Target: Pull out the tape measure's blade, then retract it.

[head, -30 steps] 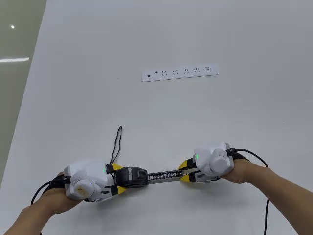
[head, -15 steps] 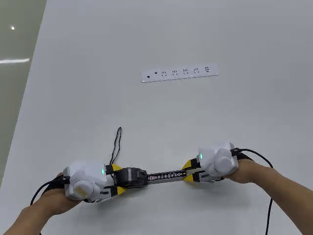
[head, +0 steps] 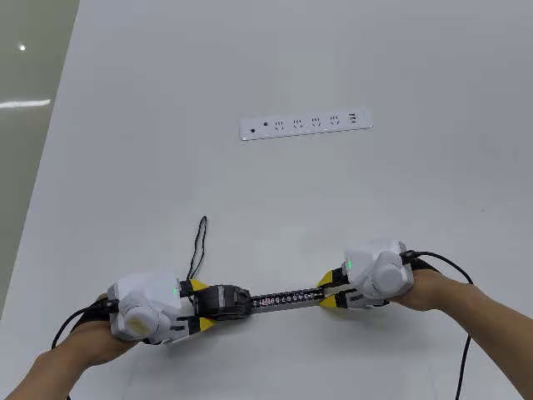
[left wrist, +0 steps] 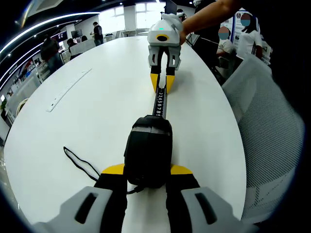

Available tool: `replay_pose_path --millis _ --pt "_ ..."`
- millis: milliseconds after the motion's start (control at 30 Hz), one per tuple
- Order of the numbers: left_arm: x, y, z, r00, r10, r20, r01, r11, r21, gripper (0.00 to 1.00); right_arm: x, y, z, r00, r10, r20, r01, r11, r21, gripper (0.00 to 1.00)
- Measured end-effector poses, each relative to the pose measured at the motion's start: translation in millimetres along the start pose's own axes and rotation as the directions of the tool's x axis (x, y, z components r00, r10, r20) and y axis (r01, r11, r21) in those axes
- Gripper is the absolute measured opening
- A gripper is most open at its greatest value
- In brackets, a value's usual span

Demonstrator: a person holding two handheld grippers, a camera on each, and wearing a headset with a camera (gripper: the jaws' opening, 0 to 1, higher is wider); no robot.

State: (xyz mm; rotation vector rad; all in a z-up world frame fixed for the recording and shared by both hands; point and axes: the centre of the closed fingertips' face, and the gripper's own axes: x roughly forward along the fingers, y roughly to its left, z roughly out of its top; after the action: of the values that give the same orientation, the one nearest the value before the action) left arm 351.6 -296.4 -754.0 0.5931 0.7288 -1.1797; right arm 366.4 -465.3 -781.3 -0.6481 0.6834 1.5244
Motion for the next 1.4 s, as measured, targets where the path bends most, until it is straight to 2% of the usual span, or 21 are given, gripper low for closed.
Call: replay_pose_path --millis 1400 --pt "0.0 -0.5 0.1 0.9998 -0.014 -0.012 0.014 1.000 0.014 0.26 -24.9 -0.4 -26.3 0.9993 -0.020 -0.033 0.020 1.000 0.016 0.11"
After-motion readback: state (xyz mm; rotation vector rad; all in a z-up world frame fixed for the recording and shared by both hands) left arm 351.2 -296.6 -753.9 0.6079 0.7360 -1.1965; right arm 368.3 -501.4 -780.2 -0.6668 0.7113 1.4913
